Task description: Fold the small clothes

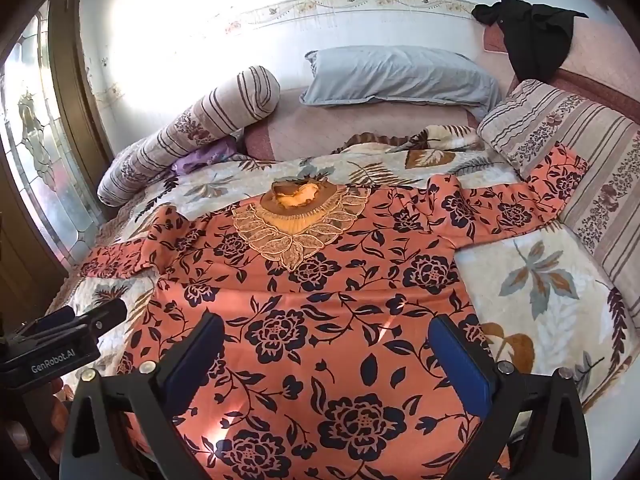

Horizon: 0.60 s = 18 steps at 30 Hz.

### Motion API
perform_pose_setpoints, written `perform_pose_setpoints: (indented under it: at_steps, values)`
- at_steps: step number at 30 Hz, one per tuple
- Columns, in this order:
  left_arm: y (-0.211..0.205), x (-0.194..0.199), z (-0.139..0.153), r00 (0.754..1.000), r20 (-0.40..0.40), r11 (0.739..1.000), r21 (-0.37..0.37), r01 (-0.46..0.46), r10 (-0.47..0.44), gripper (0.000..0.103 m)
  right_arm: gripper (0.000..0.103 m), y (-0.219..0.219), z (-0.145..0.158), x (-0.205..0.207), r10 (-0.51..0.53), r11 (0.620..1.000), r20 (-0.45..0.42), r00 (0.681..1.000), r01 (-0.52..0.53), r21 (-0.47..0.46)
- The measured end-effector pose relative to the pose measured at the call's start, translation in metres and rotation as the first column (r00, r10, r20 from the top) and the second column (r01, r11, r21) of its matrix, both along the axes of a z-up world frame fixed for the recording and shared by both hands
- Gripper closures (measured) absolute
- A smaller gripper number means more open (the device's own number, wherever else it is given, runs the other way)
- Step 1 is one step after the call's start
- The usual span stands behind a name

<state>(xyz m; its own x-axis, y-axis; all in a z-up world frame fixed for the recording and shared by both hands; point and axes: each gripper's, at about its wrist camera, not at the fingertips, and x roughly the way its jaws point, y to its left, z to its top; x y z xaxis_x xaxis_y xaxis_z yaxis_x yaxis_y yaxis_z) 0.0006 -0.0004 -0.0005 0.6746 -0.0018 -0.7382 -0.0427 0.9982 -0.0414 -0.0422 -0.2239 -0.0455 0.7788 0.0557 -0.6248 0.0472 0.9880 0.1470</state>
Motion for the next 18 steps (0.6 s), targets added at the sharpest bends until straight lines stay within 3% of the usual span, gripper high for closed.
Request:
perform_pose_setpoints:
  at_steps: [16, 18]
  values:
    - [-0.003, 0.010, -0.019, 1.000, -0.030, 1.000, 0.018, 0.004, -0.003, 0.000, 0.000, -0.004, -0.014, 0.007, 0.005, 1.000, -0.022, 1.000, -0.004, 0.019]
    - [-0.005, 0.010, -0.021, 0.998, -0.068, 0.999, 0.035, 0.011, -0.008, 0.000, 0.000, -0.005, -0.015, 0.009, -0.003, 1.000, -0.030, 1.000, 0.003, 0.020]
